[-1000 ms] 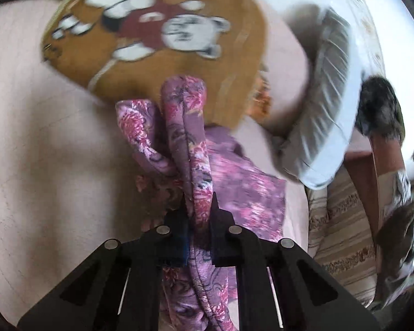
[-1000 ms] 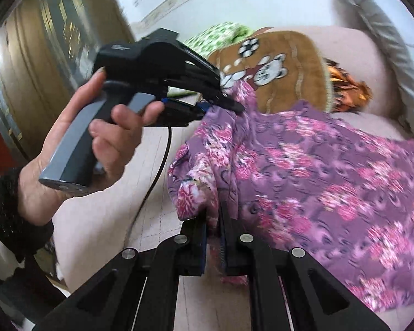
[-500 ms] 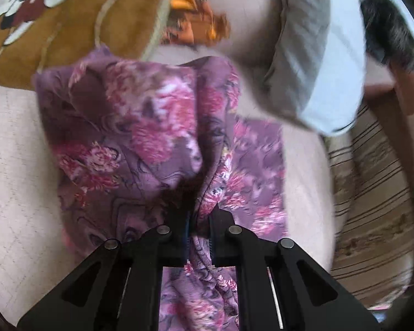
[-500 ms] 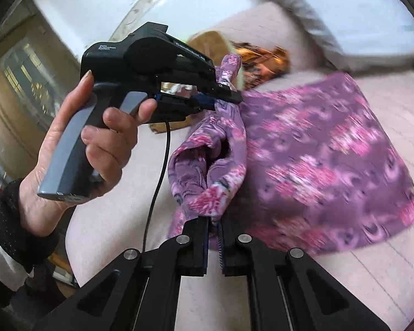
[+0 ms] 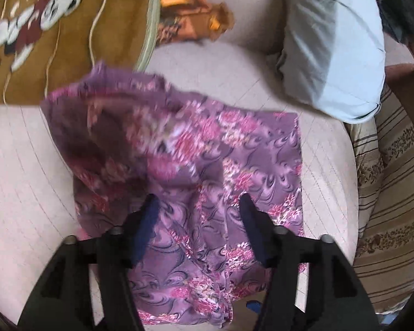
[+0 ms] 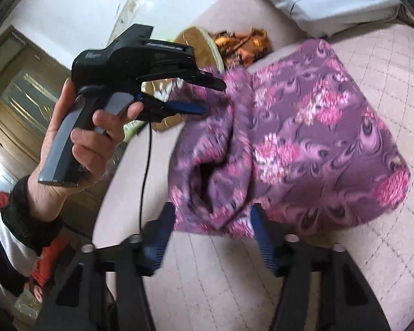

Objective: Fold small clothes

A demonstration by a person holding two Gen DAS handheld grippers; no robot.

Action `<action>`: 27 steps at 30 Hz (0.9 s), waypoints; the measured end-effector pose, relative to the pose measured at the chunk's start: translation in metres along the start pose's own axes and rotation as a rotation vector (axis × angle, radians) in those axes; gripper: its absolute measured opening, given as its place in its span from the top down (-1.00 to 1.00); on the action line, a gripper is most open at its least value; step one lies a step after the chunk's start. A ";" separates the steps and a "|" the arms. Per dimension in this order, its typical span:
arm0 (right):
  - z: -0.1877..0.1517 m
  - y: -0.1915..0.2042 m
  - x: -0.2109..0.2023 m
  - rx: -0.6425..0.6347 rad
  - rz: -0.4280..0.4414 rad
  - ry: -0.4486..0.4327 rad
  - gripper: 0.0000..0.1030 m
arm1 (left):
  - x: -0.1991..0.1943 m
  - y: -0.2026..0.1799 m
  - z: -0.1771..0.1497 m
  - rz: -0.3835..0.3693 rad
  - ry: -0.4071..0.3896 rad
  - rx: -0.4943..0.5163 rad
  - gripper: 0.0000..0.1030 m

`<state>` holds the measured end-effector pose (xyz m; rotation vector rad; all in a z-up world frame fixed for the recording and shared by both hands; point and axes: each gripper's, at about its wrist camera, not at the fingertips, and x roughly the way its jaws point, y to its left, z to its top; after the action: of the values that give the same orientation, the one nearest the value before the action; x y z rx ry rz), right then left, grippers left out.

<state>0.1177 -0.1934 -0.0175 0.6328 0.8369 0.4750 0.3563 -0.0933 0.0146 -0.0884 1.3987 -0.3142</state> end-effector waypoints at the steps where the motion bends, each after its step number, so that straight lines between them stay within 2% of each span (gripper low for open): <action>1: 0.001 0.000 0.003 0.008 0.012 0.004 -0.38 | 0.001 -0.003 0.002 0.009 0.008 0.004 -0.27; 7: 0.012 -0.006 0.035 0.033 0.013 0.033 -0.40 | 0.033 -0.014 0.003 0.121 0.085 0.021 -0.27; 11: 0.011 -0.007 0.052 0.028 0.053 0.056 -0.40 | 0.051 -0.012 0.003 0.128 0.129 0.010 -0.27; 13: 0.008 -0.007 0.060 0.022 0.063 0.068 -0.39 | 0.059 -0.015 0.005 0.158 0.138 0.024 -0.27; 15: 0.006 -0.010 0.067 0.031 0.072 0.080 -0.30 | 0.068 -0.018 0.006 0.198 0.141 0.036 -0.27; 18: 0.002 -0.011 0.070 0.023 0.070 0.090 0.22 | 0.072 -0.019 0.007 0.204 0.125 0.027 -0.26; 19: 0.000 -0.010 0.071 0.023 0.080 0.103 0.48 | 0.072 -0.018 0.006 0.209 0.121 0.030 -0.17; 20: -0.001 -0.011 0.072 0.024 0.082 0.108 0.65 | 0.071 -0.018 0.005 0.221 0.115 0.038 0.04; 21: -0.003 -0.009 0.070 0.023 0.082 0.106 0.69 | 0.070 -0.017 0.004 0.234 0.109 0.049 0.15; 23: -0.004 -0.006 0.067 0.019 0.081 0.096 0.78 | 0.068 -0.014 0.000 0.228 0.103 0.062 0.61; 25: -0.002 0.000 0.061 0.013 0.094 0.071 0.81 | 0.062 -0.004 -0.005 0.169 0.100 0.041 0.84; 27: 0.002 0.004 0.053 0.014 0.104 0.043 0.83 | 0.057 0.002 -0.011 0.147 0.086 0.022 0.85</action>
<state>0.1494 -0.1586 -0.0416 0.6836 0.8517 0.5788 0.3535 -0.1055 -0.0418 0.0465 1.4776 -0.2124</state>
